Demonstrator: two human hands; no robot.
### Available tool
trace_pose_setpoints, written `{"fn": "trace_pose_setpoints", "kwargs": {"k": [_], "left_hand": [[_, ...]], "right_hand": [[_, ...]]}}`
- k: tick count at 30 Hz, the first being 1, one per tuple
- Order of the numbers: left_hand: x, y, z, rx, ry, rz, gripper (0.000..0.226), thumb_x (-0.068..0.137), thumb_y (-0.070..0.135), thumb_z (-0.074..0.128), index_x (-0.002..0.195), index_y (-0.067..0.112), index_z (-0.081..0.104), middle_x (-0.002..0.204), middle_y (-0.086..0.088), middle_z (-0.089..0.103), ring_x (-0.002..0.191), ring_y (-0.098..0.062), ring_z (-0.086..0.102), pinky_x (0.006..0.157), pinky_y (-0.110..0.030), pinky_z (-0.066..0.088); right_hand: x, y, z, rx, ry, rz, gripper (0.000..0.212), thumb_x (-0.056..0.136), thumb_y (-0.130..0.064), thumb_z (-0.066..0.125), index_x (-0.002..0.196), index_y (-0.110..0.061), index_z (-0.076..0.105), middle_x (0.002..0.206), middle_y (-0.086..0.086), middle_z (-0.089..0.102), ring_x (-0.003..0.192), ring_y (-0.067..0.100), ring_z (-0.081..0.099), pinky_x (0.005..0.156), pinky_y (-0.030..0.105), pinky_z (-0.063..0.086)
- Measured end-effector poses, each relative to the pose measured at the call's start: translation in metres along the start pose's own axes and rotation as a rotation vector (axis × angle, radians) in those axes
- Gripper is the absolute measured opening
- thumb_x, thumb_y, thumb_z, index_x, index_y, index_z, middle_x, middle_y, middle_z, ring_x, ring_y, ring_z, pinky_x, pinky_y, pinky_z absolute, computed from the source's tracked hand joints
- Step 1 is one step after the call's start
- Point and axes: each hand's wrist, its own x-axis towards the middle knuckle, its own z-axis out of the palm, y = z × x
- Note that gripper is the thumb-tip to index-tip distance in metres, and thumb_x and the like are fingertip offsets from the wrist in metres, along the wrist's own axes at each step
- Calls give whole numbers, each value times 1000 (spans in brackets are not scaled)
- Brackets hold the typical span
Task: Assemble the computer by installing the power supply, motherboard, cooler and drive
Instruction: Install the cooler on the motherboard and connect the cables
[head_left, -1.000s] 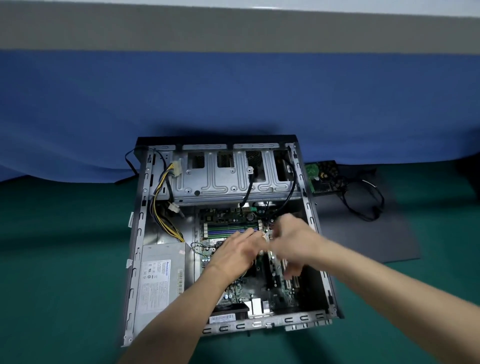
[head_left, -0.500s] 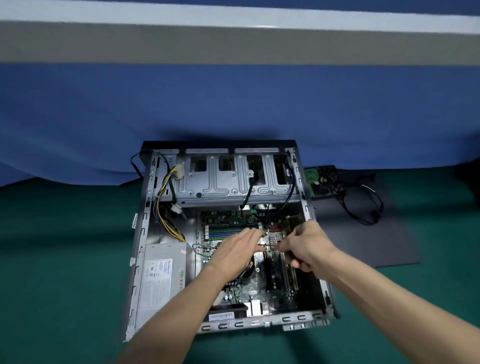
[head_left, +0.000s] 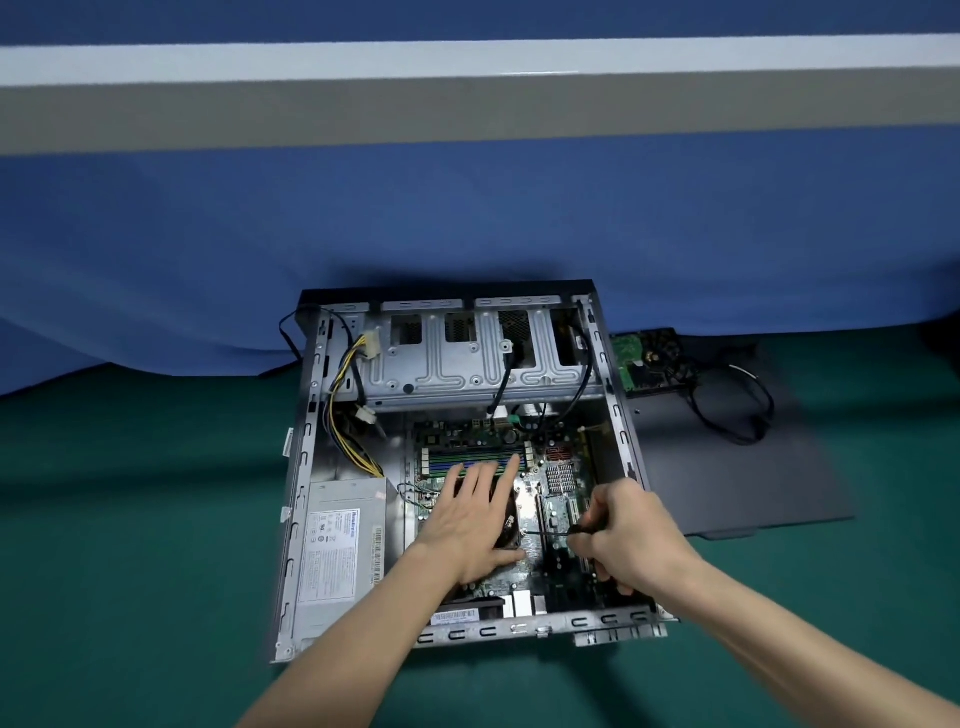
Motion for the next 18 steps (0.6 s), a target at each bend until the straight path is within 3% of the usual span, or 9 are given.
{"fn": "trace_pose_setpoints", "kwargs": {"k": [7, 9, 14, 18], "left_hand": [[1, 2, -1, 87, 3, 9, 108, 85, 69, 43, 146, 12, -24, 142, -13, 26, 129, -32, 27, 114, -50, 14], [2, 2, 1, 102, 10, 7, 108, 85, 70, 43, 145, 12, -25, 140, -13, 27, 126, -32, 29, 112, -50, 16], [3, 1, 5, 114, 30, 14, 110, 84, 71, 43, 144, 12, -28, 139, -13, 29, 125, -32, 30, 111, -51, 17], [3, 0, 5, 113, 45, 24, 113, 83, 71, 45, 142, 11, -30, 137, -13, 30, 123, -32, 31, 110, -51, 19]], "right_hand": [[3, -4, 3, -144, 20, -46, 22, 83, -21, 71, 76, -16, 51, 75, 4, 63, 60, 21, 58, 59, 37, 56], [4, -4, 3, -210, 14, -66, 20, 84, -24, 70, 80, -19, 51, 81, 1, 61, 66, 23, 58, 64, 36, 55], [3, -2, -2, -261, 19, -110, 25, 83, -31, 70, 76, -26, 47, 82, -3, 59, 67, 18, 57, 62, 28, 46], [4, -5, 0, -280, 12, -130, 25, 84, -30, 69, 75, -25, 46, 85, -2, 59, 76, 20, 57, 66, 29, 47]]}}
